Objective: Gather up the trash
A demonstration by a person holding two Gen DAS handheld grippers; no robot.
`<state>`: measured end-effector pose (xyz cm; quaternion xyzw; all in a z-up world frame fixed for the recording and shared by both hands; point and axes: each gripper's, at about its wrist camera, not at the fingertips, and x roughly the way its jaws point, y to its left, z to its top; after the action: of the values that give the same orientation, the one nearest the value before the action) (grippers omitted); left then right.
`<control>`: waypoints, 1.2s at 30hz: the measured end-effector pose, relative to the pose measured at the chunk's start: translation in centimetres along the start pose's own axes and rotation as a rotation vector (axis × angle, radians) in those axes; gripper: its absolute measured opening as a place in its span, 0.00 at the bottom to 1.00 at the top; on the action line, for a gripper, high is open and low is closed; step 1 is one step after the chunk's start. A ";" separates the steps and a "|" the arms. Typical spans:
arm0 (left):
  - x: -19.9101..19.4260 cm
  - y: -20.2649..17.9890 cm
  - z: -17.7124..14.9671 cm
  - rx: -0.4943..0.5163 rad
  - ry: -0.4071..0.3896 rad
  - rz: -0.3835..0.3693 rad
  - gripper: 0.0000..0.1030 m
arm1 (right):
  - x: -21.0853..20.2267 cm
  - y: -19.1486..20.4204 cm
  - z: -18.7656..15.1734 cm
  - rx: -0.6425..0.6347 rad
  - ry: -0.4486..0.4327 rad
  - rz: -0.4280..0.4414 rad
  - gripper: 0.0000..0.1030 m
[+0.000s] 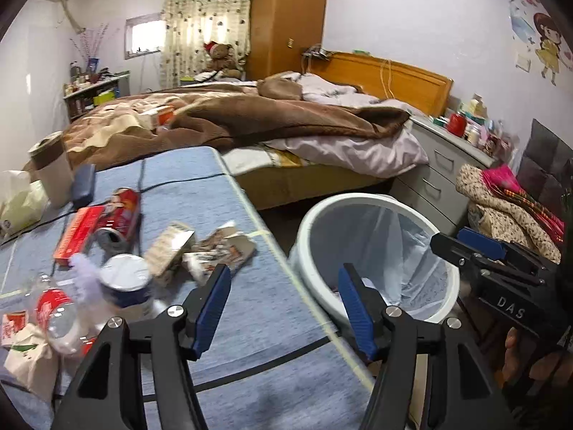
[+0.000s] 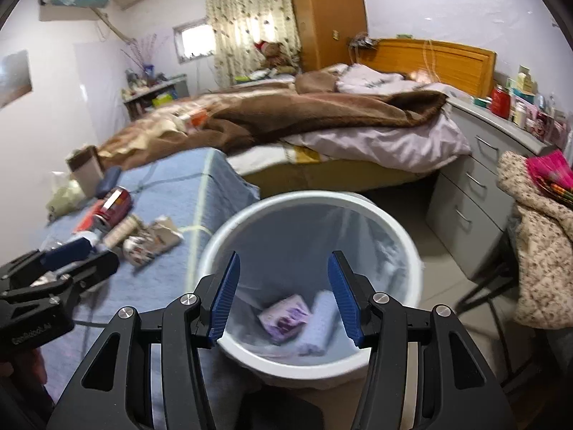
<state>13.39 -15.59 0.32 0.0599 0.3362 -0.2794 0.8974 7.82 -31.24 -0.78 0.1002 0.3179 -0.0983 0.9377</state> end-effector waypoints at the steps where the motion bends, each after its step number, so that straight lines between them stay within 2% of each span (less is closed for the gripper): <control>1: -0.3 0.5 -0.2 -0.004 -0.007 0.012 0.65 | 0.0 0.4 -0.1 -0.001 -0.008 0.015 0.52; 5: -1.4 2.8 -1.0 -0.036 -0.021 0.055 0.68 | 0.3 2.6 -0.2 -0.033 -0.044 0.089 0.64; 13: -3.9 8.8 -2.6 -0.131 -0.055 0.151 0.79 | 1.5 6.8 -0.1 -0.125 -0.078 0.175 0.67; 19: -5.5 12.5 -3.5 -0.185 -0.063 0.232 0.84 | 2.6 9.1 0.0 -0.134 -0.048 0.242 0.70; 26: -6.6 16.4 -5.2 -0.273 -0.034 0.279 0.86 | 4.5 12.4 -0.2 -0.184 0.021 0.316 0.70; 30: -7.4 17.7 -6.3 -0.265 -0.029 0.351 0.86 | 5.4 14.3 -0.7 -0.215 0.051 0.362 0.70; 36: -7.8 20.1 -8.0 -0.347 -0.001 0.365 0.86 | 6.4 16.2 -0.9 -0.257 0.087 0.373 0.70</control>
<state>14.96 7.19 -2.45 -0.0356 0.3622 -0.0508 0.9300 16.29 -16.21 -3.35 0.0412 0.3440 0.1224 0.9301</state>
